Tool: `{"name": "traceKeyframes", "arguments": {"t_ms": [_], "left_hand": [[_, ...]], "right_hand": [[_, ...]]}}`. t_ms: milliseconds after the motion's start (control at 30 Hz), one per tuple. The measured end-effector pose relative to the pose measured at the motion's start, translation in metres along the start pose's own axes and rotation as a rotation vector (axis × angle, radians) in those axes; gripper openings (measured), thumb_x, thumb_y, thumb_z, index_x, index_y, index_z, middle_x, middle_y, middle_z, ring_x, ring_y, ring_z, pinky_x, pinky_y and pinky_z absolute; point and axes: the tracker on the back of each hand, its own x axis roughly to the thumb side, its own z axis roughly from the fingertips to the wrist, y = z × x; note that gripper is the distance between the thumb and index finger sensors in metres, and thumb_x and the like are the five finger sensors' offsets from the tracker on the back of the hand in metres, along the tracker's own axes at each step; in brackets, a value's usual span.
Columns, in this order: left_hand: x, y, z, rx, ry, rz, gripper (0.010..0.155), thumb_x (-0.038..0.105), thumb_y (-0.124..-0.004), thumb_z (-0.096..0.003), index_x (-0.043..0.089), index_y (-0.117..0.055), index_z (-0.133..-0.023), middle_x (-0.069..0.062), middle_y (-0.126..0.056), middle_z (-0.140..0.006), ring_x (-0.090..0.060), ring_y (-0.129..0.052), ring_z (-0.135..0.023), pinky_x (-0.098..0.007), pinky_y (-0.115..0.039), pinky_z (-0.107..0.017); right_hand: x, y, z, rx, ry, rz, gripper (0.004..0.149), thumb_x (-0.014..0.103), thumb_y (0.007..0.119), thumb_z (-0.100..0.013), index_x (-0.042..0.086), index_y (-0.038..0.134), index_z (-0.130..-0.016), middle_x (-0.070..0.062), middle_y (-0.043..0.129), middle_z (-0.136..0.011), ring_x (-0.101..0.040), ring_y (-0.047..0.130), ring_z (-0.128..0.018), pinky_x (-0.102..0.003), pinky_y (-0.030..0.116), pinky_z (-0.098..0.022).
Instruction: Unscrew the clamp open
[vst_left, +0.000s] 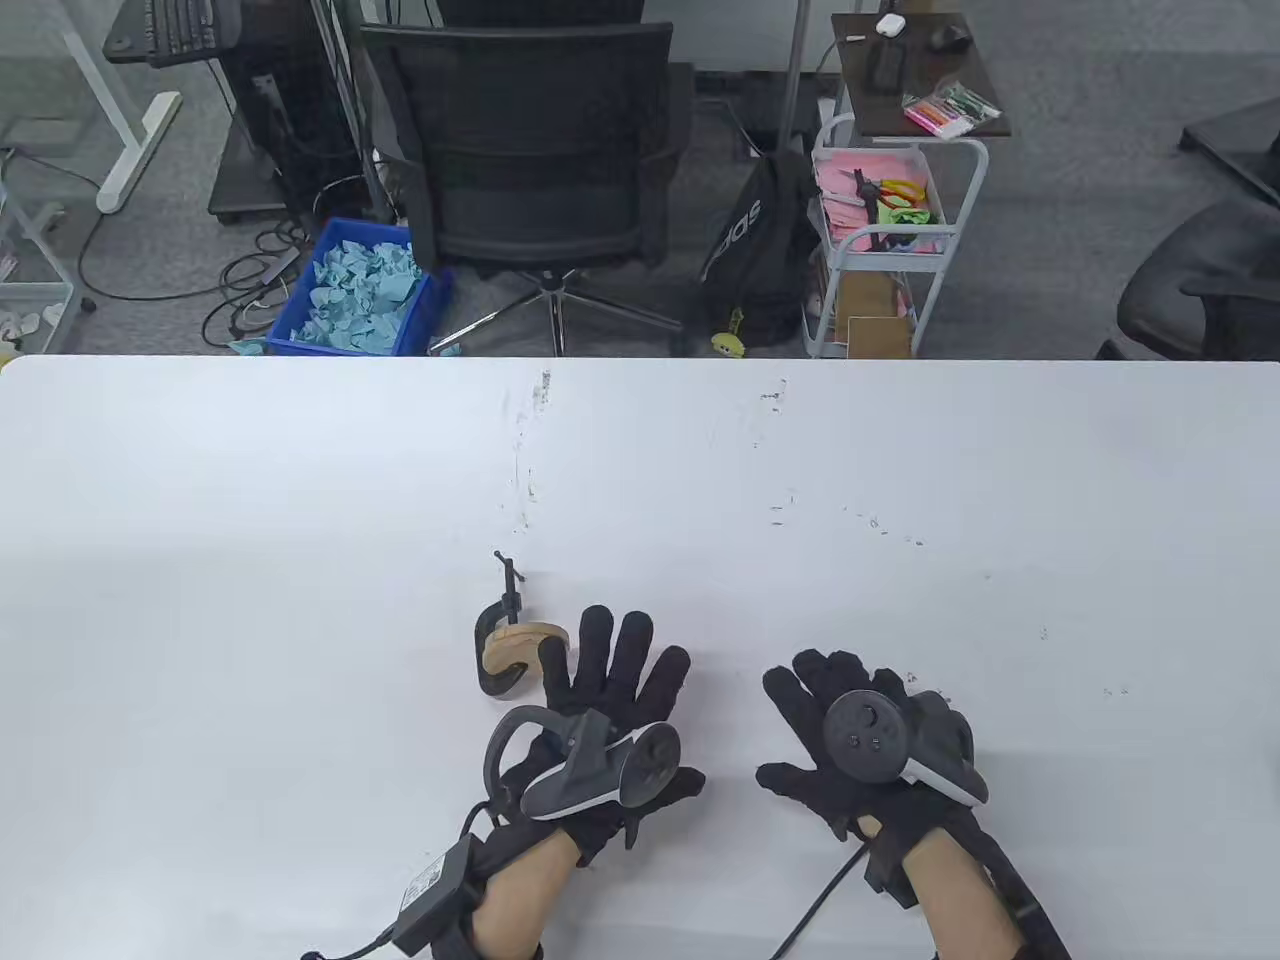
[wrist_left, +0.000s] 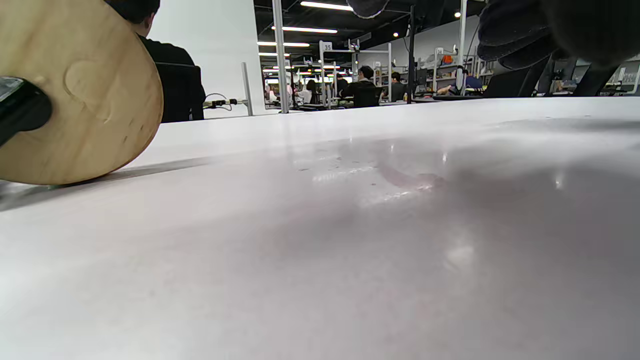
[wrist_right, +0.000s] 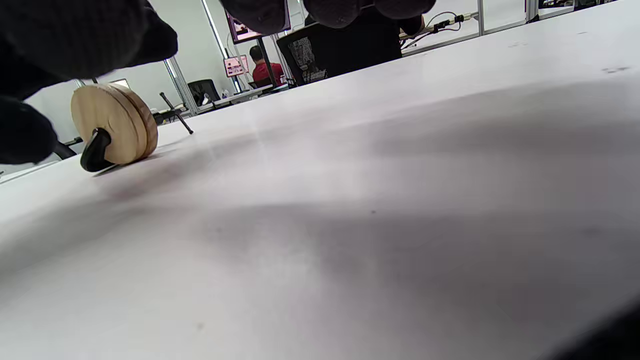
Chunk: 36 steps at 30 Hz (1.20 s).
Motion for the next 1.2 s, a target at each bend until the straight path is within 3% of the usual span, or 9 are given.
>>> {"name": "traceKeyframes", "arguments": {"t_ms": [533,733,867,933,1000,1067,1200], "left_hand": [[0.003,0.004,-0.002,-0.016,-0.003,0.012,0.103,0.08,-0.073,-0.0359,0.032,-0.026,-0.114,-0.016,-0.004,-0.117,-0.054,-0.006,-0.106,-0.076,-0.024,-0.071],[-0.008,0.034,0.003,0.064,0.055,0.142,0.095,0.067,-0.078,-0.0417,0.031,-0.027,-0.113,-0.016,-0.009,-0.117,-0.053,-0.01,-0.107,-0.072,-0.028,-0.075],[-0.05,0.061,0.001,0.099,0.124,0.282,0.085,0.043,-0.087,-0.0452,0.026,-0.037,-0.112,-0.016,-0.024,-0.119,-0.052,-0.03,-0.11,-0.064,-0.041,-0.079],[-0.083,0.072,0.003,0.144,0.246,0.32,0.078,0.034,-0.088,-0.0468,0.026,-0.044,-0.111,-0.014,-0.035,-0.118,-0.046,-0.052,-0.11,-0.057,-0.055,-0.079],[-0.116,0.077,0.003,0.182,0.346,0.326,0.069,0.03,-0.088,-0.0474,0.027,-0.055,-0.108,-0.012,-0.055,-0.114,-0.037,-0.076,-0.1,-0.049,-0.071,-0.073],[-0.146,0.076,0.002,0.186,0.468,0.296,0.059,0.03,-0.089,-0.0466,0.027,-0.069,-0.102,-0.007,-0.079,-0.1,-0.027,-0.095,-0.079,-0.038,-0.084,-0.059],[-0.197,0.045,-0.013,-0.031,0.626,0.357,0.052,0.035,-0.091,-0.0451,0.026,-0.078,-0.095,-0.006,-0.088,-0.089,-0.023,-0.1,-0.061,-0.036,-0.086,-0.049]], "right_hand": [[-0.002,-0.001,0.004,-0.022,0.066,0.071,0.089,0.072,0.07,-0.036,0.034,0.035,-0.108,-0.002,0.025,-0.112,-0.046,0.02,-0.106,-0.07,0.014,-0.068],[-0.006,-0.004,0.006,-0.031,0.088,0.067,0.089,0.072,0.07,-0.036,0.034,0.034,-0.108,-0.002,0.025,-0.112,-0.046,0.02,-0.106,-0.07,0.014,-0.068],[-0.009,-0.003,0.005,-0.017,0.101,0.086,0.089,0.072,0.069,-0.036,0.034,0.034,-0.108,-0.003,0.025,-0.112,-0.046,0.021,-0.106,-0.07,0.015,-0.068],[-0.009,-0.004,0.005,-0.022,0.102,0.078,0.089,0.072,0.069,-0.036,0.034,0.034,-0.108,-0.003,0.025,-0.112,-0.046,0.021,-0.106,-0.069,0.015,-0.068],[-0.009,-0.004,0.005,-0.025,0.104,0.082,0.088,0.072,0.069,-0.036,0.033,0.035,-0.108,-0.003,0.025,-0.112,-0.046,0.021,-0.106,-0.069,0.015,-0.068],[-0.006,-0.005,0.006,-0.023,0.106,0.089,0.088,0.072,0.069,-0.036,0.033,0.035,-0.108,-0.003,0.026,-0.112,-0.046,0.022,-0.106,-0.069,0.015,-0.068],[-0.003,-0.004,0.005,-0.023,0.097,0.095,0.088,0.071,0.069,-0.037,0.033,0.035,-0.108,-0.003,0.026,-0.112,-0.046,0.022,-0.106,-0.069,0.015,-0.068]]}}
